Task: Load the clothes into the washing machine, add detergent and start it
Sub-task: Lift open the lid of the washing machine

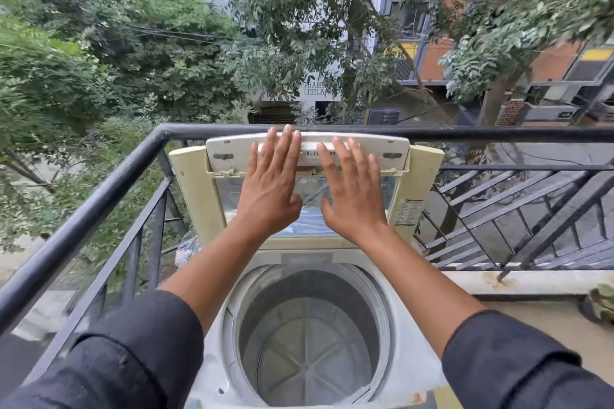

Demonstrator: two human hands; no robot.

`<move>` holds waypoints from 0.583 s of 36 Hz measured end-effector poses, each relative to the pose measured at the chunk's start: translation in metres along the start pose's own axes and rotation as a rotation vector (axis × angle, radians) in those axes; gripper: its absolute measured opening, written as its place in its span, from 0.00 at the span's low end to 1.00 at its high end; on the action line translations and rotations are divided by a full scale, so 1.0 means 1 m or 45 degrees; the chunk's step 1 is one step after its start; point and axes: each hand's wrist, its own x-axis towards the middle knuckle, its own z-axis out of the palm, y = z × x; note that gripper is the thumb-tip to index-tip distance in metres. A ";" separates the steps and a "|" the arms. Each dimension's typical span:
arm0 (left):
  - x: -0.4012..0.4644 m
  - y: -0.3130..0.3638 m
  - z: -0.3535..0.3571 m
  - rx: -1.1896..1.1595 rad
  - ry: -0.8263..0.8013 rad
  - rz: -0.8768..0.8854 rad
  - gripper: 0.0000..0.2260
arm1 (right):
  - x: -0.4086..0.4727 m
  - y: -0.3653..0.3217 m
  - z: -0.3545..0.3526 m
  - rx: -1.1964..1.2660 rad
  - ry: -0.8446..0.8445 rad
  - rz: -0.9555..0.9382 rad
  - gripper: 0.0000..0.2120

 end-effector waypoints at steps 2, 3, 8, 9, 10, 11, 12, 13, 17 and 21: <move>-0.002 0.000 -0.001 0.008 -0.001 -0.002 0.52 | -0.002 -0.001 -0.003 0.030 0.003 0.000 0.46; -0.002 0.000 -0.002 0.013 -0.005 -0.002 0.52 | -0.003 -0.001 -0.005 0.043 0.001 0.000 0.46; -0.004 0.002 -0.008 -0.013 -0.004 -0.007 0.52 | -0.005 -0.006 -0.010 0.126 0.022 0.033 0.46; -0.005 0.003 -0.009 -0.024 0.008 -0.009 0.53 | -0.006 -0.007 -0.011 0.139 0.036 0.040 0.46; -0.006 0.004 -0.010 -0.034 0.021 -0.006 0.52 | -0.007 -0.008 -0.012 0.149 0.050 0.044 0.46; -0.008 0.005 -0.011 -0.045 0.031 0.002 0.52 | -0.007 -0.009 -0.013 0.160 0.066 0.046 0.45; -0.010 0.006 -0.012 -0.057 0.040 0.015 0.51 | -0.009 -0.009 -0.014 0.172 0.081 0.045 0.45; -0.012 0.008 -0.013 -0.071 0.048 0.029 0.49 | -0.010 -0.010 -0.014 0.183 0.098 0.041 0.44; -0.025 0.013 -0.012 -0.133 0.146 0.064 0.42 | -0.020 -0.013 -0.015 0.225 0.226 0.027 0.38; -0.047 0.022 0.000 -0.350 0.331 0.040 0.26 | -0.037 -0.019 -0.007 0.351 0.345 0.078 0.28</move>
